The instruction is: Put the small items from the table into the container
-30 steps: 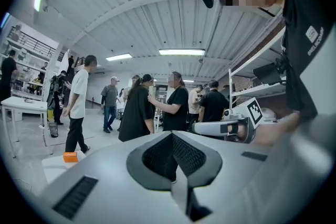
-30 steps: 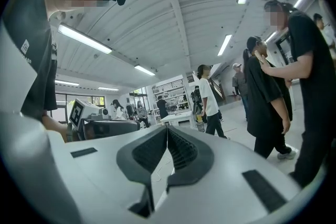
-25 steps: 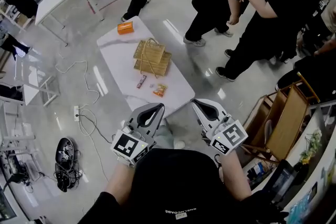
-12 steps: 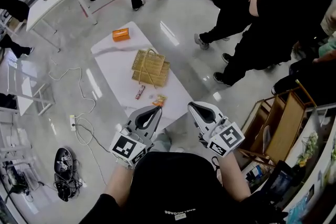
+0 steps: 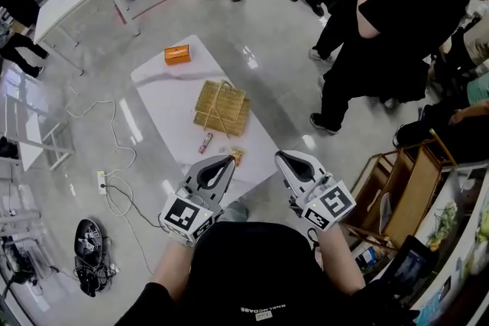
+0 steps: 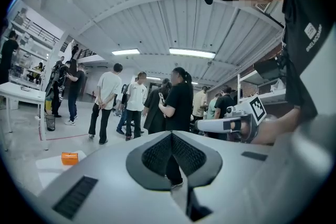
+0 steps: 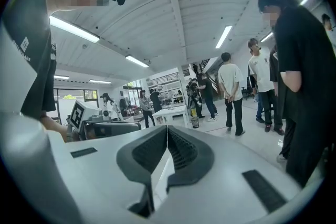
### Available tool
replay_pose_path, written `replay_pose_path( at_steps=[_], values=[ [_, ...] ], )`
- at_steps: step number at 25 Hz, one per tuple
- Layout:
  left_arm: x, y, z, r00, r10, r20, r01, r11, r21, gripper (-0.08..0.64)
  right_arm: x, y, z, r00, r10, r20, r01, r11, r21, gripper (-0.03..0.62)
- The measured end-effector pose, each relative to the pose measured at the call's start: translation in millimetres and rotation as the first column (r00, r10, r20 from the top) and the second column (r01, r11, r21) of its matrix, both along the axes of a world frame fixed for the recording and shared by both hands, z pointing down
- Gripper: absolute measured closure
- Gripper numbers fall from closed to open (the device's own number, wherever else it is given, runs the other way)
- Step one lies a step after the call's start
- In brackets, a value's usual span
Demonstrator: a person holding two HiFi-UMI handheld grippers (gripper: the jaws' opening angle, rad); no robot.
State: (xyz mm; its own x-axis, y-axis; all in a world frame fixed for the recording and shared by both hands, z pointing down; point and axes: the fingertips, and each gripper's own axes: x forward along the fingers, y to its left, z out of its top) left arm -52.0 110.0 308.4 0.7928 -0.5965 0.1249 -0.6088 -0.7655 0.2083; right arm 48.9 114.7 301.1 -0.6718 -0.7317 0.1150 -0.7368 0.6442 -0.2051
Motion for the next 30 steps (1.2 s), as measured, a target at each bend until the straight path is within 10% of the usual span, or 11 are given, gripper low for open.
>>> replay_pose_path(
  at_steps=[30],
  values=[
    [-18.2,-80.5,114.3,0.984,-0.098,0.151,0.122,0.979,-0.161,0.492,-35.8,-76.6,56.0,0.977,-0.178,-0.116,0.163,0.978,-0.130,0.581]
  ],
)
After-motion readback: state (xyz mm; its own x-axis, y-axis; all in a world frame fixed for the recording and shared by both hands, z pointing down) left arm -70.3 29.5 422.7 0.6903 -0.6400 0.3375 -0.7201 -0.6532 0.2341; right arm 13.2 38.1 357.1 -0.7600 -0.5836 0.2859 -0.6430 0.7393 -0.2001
